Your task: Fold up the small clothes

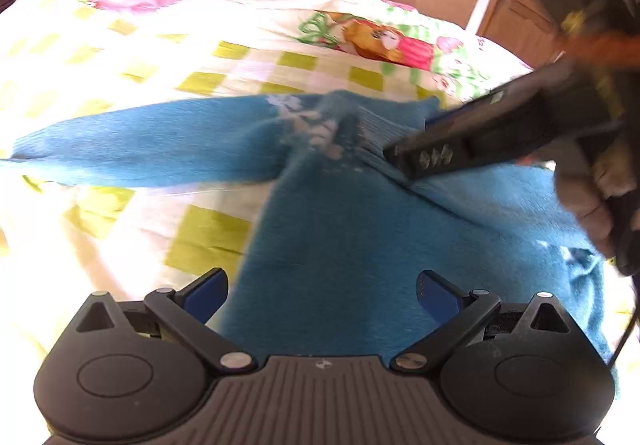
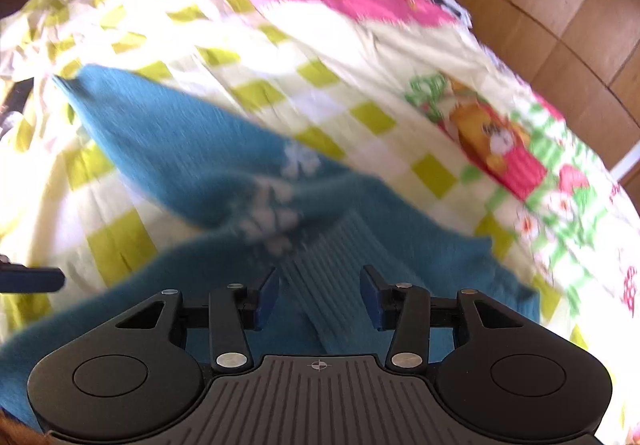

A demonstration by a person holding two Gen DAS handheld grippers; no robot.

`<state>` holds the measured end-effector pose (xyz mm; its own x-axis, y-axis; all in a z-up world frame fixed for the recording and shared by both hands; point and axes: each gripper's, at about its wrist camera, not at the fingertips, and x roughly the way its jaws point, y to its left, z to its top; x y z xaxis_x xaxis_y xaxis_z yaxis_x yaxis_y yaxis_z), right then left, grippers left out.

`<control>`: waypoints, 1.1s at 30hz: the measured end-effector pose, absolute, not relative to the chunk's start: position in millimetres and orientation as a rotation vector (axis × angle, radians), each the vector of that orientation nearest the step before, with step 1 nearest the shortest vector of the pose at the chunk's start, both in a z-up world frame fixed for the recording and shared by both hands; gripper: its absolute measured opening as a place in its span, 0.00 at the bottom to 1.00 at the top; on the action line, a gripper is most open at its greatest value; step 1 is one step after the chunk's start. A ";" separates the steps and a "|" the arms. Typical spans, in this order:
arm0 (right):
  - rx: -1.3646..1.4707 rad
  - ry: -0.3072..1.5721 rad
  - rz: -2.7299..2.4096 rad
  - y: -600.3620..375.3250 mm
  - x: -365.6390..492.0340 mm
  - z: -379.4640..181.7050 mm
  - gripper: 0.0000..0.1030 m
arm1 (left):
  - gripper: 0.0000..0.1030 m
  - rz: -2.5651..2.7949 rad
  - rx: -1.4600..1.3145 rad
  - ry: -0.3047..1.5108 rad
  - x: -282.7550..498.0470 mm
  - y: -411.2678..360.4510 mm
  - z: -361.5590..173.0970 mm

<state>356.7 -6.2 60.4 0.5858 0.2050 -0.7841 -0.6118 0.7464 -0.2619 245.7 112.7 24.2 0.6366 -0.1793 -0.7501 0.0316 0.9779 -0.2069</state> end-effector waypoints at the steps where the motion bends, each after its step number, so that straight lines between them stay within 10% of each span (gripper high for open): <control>1: -0.559 0.798 0.545 8.3 357.3 63.6 0.43 | 1.00 -0.107 -0.188 0.871 244.2 118.4 23.3; 16: -0.728 0.667 0.964 278.7 349.6 -4.8 0.42 | 1.00 0.115 -0.279 0.897 228.8 226.5 -3.3; 20: -0.731 0.679 0.883 300.4 361.2 -12.0 0.14 | 1.00 0.117 -0.290 0.904 235.8 239.5 1.2; 33: 0.108 0.672 0.516 11.2 443.8 193.2 0.06 | 1.00 -0.041 -0.108 0.757 290.1 124.3 73.7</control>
